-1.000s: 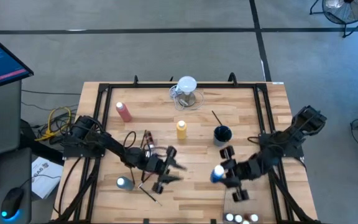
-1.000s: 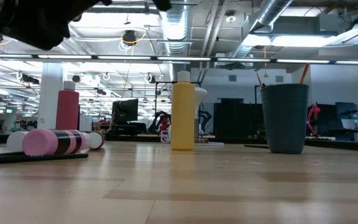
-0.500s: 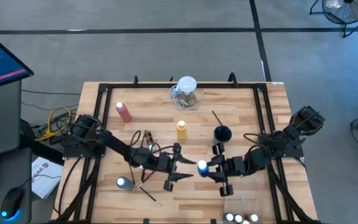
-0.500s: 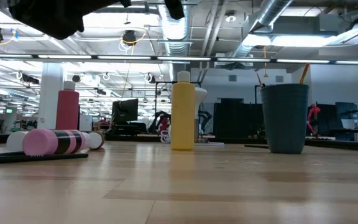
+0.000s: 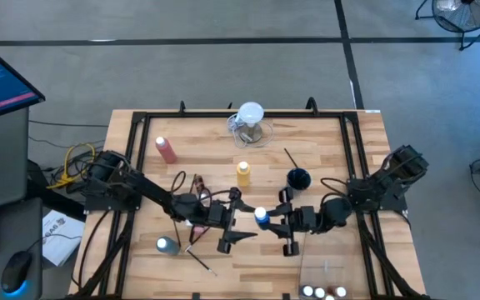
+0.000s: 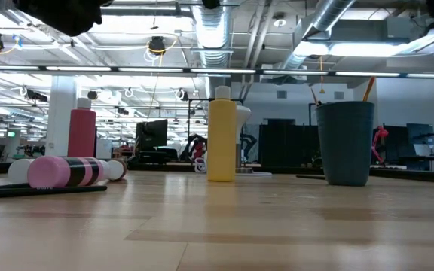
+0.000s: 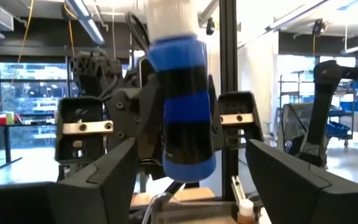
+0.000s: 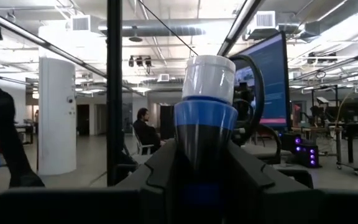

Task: Pick & Place Paint Supplies
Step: Put the small blue paint bottle into the transparent bin

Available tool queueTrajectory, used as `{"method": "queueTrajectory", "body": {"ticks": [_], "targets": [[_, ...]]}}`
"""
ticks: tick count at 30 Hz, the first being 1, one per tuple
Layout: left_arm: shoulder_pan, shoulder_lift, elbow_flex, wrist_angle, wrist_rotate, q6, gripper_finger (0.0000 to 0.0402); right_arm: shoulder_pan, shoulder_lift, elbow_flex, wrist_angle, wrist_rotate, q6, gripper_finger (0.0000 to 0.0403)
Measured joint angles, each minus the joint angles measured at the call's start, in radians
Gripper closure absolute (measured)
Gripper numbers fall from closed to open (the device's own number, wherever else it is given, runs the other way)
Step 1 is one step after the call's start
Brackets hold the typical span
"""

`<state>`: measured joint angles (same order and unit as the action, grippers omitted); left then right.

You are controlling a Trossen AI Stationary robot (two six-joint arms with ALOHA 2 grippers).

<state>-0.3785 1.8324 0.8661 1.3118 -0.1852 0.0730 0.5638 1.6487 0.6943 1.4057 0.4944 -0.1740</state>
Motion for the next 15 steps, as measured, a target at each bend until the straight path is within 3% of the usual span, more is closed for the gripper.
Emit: {"method": "queueTrajectory", "body": {"ticks": [15], "targets": [[0.004,0.000,0.000,-0.017,0.010,-0.029,0.0164,-0.023,0.060,0.046,0.015,-0.024,-0.030,0.0316]]}}
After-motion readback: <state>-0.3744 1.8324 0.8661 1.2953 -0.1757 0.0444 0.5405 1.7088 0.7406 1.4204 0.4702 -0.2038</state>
